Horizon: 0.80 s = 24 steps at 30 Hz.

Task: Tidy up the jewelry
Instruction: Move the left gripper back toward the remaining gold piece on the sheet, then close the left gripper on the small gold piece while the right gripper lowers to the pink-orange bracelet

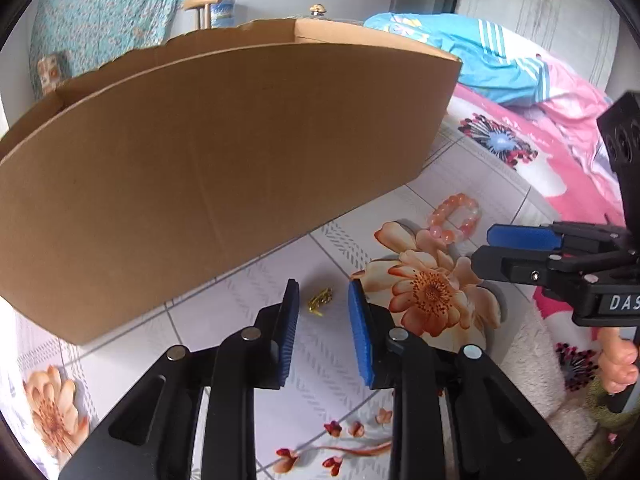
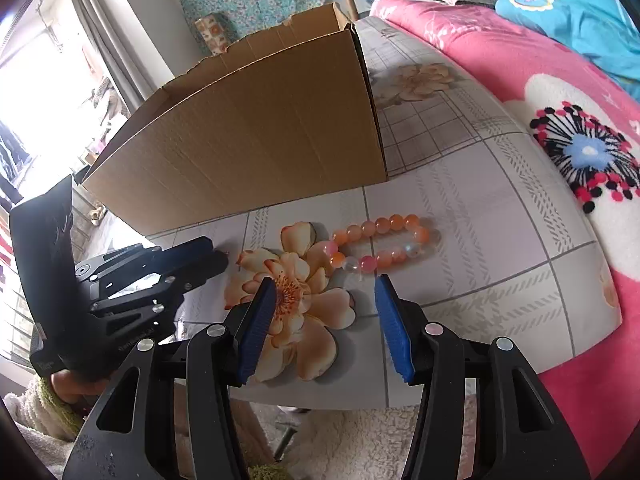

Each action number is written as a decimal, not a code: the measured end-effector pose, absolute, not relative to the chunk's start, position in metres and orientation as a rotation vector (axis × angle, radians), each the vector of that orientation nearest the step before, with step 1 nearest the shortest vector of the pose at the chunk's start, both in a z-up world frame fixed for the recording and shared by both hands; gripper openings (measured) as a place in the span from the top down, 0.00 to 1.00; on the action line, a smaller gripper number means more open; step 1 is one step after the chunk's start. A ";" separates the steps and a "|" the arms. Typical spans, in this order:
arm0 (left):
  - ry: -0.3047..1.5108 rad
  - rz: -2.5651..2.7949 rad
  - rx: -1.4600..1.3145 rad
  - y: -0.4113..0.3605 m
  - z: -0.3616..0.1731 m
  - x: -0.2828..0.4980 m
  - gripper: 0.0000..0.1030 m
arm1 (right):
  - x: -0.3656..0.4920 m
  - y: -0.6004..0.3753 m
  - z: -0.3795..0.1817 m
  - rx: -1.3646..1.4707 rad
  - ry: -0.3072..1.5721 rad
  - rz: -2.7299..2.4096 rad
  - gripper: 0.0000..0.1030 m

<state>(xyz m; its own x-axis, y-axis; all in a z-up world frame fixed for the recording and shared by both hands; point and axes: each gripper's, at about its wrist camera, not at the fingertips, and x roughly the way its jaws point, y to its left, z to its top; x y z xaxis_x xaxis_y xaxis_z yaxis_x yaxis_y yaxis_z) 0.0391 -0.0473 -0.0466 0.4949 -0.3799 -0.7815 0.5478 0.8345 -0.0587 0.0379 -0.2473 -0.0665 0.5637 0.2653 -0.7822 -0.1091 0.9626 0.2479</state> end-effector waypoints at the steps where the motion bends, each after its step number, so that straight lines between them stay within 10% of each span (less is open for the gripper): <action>1: 0.884 -0.559 0.229 -0.049 -0.047 0.039 0.81 | 0.038 -0.248 -0.067 0.184 0.947 0.224 0.52; 7: 0.866 -0.535 0.290 -0.055 -0.047 0.039 0.97 | 0.037 -0.258 -0.068 0.203 0.942 0.223 0.52; 24: 0.875 -0.478 0.103 -0.010 -0.033 0.036 1.00 | 0.028 -0.249 -0.053 0.099 0.905 0.223 0.52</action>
<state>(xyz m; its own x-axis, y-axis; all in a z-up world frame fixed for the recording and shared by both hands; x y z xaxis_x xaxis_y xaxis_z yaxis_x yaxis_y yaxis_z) 0.0356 -0.0104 -0.0331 0.5433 -0.3605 -0.7582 0.4430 0.8902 -0.1059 0.0281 -0.2492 -0.0529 0.5963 0.2336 -0.7680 -0.1506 0.9723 0.1788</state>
